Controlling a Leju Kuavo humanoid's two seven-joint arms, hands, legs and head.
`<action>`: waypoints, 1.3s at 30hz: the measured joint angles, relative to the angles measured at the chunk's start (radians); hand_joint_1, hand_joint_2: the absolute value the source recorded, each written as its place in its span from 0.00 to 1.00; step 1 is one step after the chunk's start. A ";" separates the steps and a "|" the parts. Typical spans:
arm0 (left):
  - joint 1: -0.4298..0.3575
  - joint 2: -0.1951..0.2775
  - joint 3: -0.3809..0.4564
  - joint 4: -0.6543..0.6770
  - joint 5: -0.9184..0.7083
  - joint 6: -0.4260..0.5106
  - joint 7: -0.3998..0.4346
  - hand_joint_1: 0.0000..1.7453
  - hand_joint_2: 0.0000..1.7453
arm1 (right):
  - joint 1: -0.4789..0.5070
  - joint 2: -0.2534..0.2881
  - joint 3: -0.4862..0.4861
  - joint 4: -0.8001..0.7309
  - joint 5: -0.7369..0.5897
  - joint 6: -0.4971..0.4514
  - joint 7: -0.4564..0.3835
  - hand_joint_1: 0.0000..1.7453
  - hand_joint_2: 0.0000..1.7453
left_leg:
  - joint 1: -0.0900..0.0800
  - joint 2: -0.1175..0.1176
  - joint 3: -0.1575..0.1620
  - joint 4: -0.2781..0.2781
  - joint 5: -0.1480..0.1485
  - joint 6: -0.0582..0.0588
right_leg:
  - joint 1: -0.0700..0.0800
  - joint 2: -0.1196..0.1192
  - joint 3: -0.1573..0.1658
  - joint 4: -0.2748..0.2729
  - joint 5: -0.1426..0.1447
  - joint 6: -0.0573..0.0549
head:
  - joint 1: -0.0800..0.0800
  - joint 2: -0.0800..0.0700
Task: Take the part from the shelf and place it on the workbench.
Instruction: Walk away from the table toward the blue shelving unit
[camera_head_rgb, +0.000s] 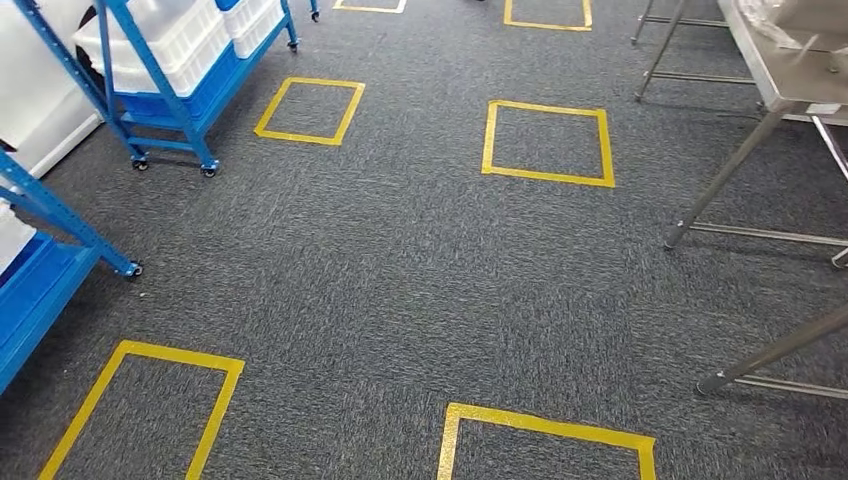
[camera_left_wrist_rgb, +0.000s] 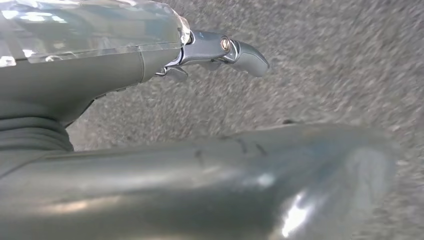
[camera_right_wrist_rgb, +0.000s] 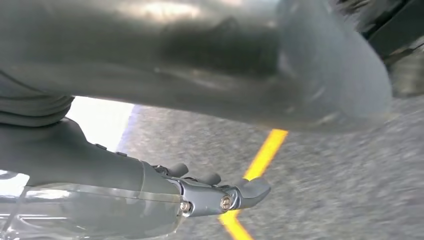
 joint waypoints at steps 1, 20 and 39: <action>0.001 0.001 -0.004 0.000 -0.004 -0.003 0.003 0.00 0.00 | -0.001 0.004 -0.005 0.000 -0.002 -0.001 -0.012 0.00 0.00 | 0.002 0.003 0.005 -0.006 0.012 -0.003 | 0.000 -0.014 0.001 0.000 -0.001 0.002 | 0.000 0.000; 0.001 0.016 -0.031 0.000 -0.026 -0.025 0.009 0.00 0.00 | -0.005 0.030 -0.039 0.001 -0.002 -0.021 0.003 0.00 0.00 | -0.013 -0.095 0.159 -0.300 0.140 0.051 | 0.000 0.110 -0.044 0.082 -0.009 0.028 | 0.001 0.000; -0.002 0.047 -0.058 0.000 -0.069 -0.080 0.008 0.00 0.00 | -0.012 0.025 -0.073 0.002 -0.027 -0.031 0.013 0.00 0.00 | -0.003 0.064 0.157 -0.304 0.135 0.019 | 0.008 -0.088 0.015 0.006 -0.013 0.031 | 0.001 0.000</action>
